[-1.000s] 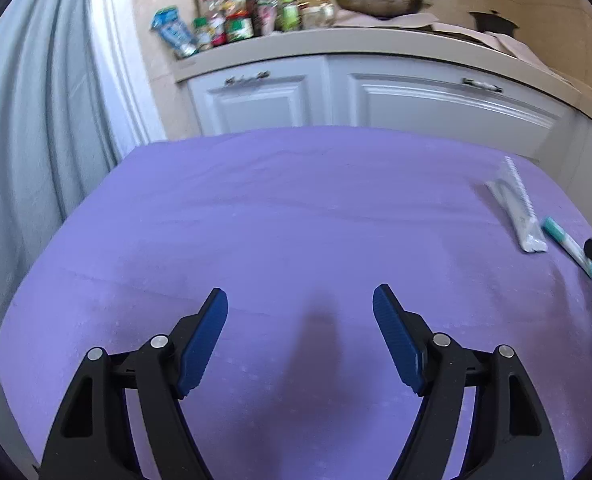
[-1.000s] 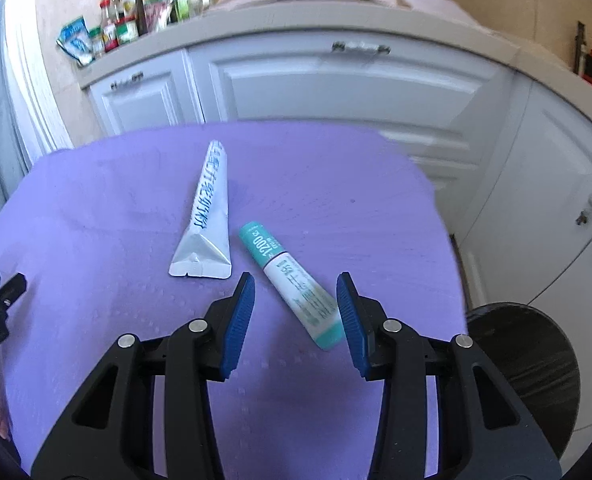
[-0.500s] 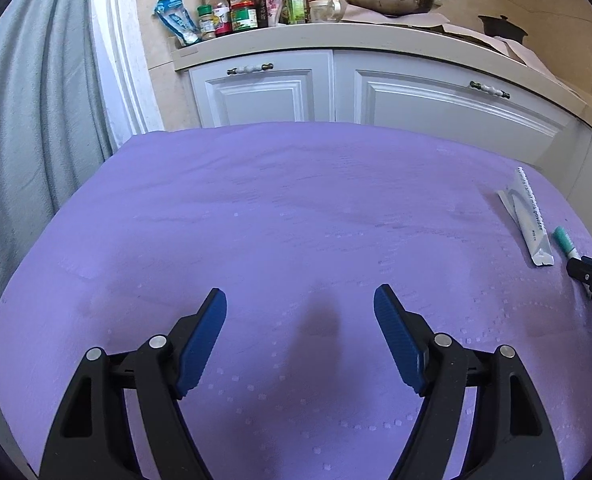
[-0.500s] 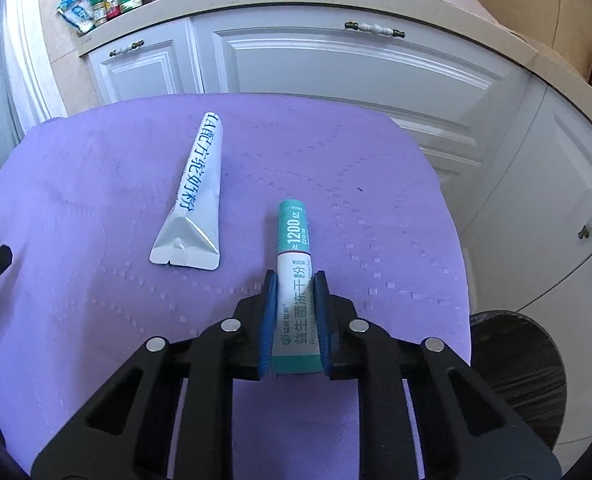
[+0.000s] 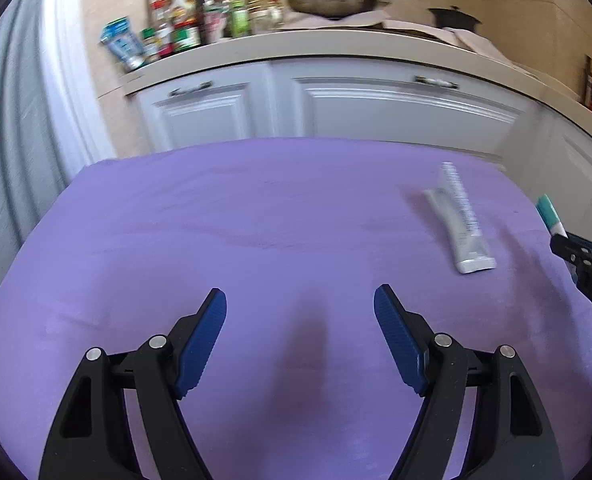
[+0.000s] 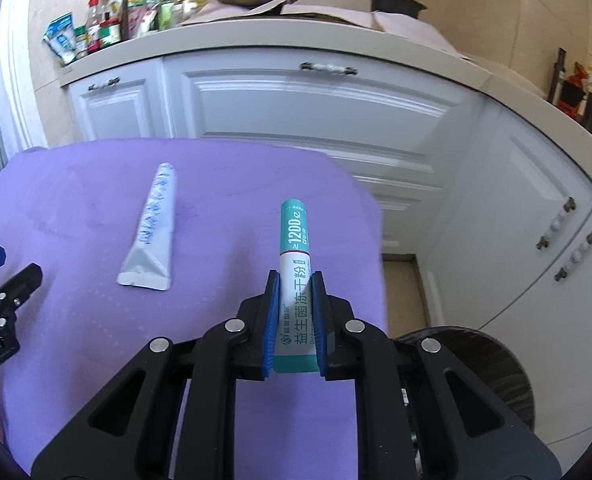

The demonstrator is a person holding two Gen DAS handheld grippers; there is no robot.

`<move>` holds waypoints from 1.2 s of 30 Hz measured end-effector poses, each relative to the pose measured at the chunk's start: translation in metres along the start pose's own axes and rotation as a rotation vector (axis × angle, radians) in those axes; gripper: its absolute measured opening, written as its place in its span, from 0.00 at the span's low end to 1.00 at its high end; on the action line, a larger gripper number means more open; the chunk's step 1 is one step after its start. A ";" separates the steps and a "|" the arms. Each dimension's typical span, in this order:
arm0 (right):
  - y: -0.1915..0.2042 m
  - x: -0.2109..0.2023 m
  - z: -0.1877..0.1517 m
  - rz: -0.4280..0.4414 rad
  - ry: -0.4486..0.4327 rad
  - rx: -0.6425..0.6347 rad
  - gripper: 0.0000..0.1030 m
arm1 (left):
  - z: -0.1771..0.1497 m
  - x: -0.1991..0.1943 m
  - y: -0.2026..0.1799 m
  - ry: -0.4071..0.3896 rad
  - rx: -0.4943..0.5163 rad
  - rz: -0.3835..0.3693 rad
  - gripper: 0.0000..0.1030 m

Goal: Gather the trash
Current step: 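Grasp the teal-capped white tube with the right gripper, then grasp the white milk powder tube with the left gripper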

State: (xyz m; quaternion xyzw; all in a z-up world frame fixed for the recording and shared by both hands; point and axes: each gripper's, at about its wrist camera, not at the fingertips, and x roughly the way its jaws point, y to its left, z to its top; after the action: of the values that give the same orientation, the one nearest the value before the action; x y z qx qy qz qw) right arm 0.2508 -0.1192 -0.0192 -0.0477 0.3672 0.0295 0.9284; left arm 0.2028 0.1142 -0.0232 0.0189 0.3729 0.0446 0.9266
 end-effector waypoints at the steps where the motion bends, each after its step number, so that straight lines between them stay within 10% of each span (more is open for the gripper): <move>1: -0.006 -0.001 0.000 -0.004 -0.004 0.011 0.15 | 0.003 0.001 -0.009 -0.002 0.012 -0.012 0.72; 22: -0.081 0.003 -0.024 -0.029 -0.011 0.135 0.15 | 0.036 0.045 -0.106 0.023 0.119 -0.066 0.72; 36: -0.075 -0.005 -0.032 -0.023 -0.005 0.143 0.15 | 0.033 0.061 -0.104 0.112 0.110 -0.137 0.28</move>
State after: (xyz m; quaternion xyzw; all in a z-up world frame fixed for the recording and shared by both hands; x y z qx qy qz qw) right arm 0.2322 -0.1969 -0.0335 0.0145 0.3653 -0.0071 0.9307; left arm 0.2769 0.0169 -0.0485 0.0416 0.4263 -0.0382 0.9028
